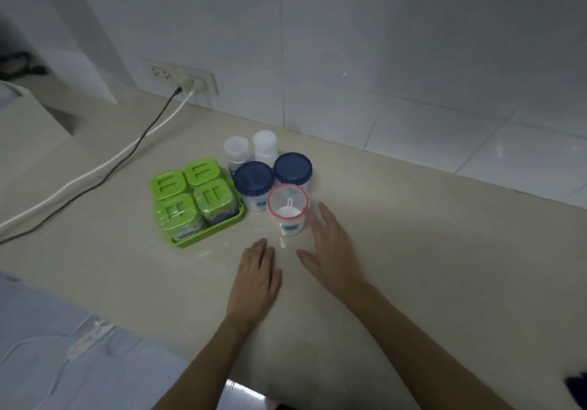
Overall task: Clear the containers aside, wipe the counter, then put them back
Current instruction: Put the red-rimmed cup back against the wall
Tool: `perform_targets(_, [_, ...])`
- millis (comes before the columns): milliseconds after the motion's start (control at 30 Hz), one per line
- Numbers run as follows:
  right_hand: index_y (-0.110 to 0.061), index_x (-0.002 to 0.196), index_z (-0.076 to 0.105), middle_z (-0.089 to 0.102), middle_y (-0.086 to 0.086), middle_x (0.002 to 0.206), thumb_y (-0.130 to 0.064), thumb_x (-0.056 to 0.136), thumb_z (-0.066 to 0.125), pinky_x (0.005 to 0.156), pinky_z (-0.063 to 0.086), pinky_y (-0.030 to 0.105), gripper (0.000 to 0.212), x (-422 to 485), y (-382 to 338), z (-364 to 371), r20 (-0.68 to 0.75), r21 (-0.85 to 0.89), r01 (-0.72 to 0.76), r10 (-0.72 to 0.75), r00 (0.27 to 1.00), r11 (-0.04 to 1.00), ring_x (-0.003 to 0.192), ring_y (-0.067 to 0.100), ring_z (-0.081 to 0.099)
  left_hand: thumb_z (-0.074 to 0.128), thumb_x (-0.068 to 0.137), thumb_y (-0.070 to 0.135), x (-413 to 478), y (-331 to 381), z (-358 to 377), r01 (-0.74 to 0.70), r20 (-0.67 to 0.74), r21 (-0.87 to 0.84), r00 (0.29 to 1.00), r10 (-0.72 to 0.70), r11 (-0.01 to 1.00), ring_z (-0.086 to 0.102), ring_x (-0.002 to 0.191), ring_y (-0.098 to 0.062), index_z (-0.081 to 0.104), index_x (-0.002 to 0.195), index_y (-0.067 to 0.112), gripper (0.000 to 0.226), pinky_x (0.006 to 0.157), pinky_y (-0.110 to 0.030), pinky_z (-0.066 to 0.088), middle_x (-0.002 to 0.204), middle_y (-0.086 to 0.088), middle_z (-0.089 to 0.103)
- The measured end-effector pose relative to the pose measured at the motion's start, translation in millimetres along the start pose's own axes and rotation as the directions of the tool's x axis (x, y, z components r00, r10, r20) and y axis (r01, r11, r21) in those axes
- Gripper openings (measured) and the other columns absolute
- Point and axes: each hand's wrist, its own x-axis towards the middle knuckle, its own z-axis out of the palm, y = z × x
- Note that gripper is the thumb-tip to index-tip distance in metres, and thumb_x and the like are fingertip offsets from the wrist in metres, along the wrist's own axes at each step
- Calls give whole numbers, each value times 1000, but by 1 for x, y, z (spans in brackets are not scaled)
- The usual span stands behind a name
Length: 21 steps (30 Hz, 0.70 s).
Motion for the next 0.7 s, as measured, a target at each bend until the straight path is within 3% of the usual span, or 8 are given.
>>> perform_targets(100, [-25,140,30,28,22,150,-35,70,72,103,41,45,82,37,-12,16,40,-15,4,-4,999,1000,131,38,38,46,93,32,0,-5,-1,26,-42,-106,999,-31,994,34,135,-27,49,130,3,47,116,-36,20,143,-16,43])
perform_targets(233, [-19,123,50,30,18,147,-23,70,75,99,45,45,58,56,-20,34,14,103,-63,62,998,993,126,37,42,44,94,35,-1,-8,0,26,-47,-122,998,-32,992,34,136,-25,49,130,5,47,117,-33,19,144,-13,41])
perform_targets(400, [-22,116,51,34,14,143,-20,73,74,99,45,44,49,57,-16,34,-53,180,-35,46,998,983,126,32,41,42,95,38,-1,-13,1,44,-27,-148,998,-49,988,32,138,-23,45,134,8,49,118,-32,16,147,-10,38])
perform_targets(467, [-22,117,53,34,15,142,-19,72,74,103,42,40,49,49,-14,29,-79,229,-45,65,995,972,127,32,40,44,95,35,-2,-13,0,3,-28,-139,1000,-7,990,35,136,-24,47,132,8,46,118,-33,17,145,-11,40])
perform_targets(600, [-19,116,57,35,18,142,-14,72,76,103,25,15,48,24,18,1,-144,295,-146,195,970,944,130,30,38,46,95,32,13,-9,1,-137,-18,-128,991,136,982,38,135,-24,48,131,8,44,118,-37,20,144,-11,43])
perform_targets(700, [-15,116,58,39,19,139,-14,71,77,104,27,21,48,-7,65,-33,-182,297,-282,344,921,912,130,31,39,44,96,32,39,17,6,-208,6,-122,978,210,971,40,134,-25,47,131,7,43,118,-36,20,144,-11,44])
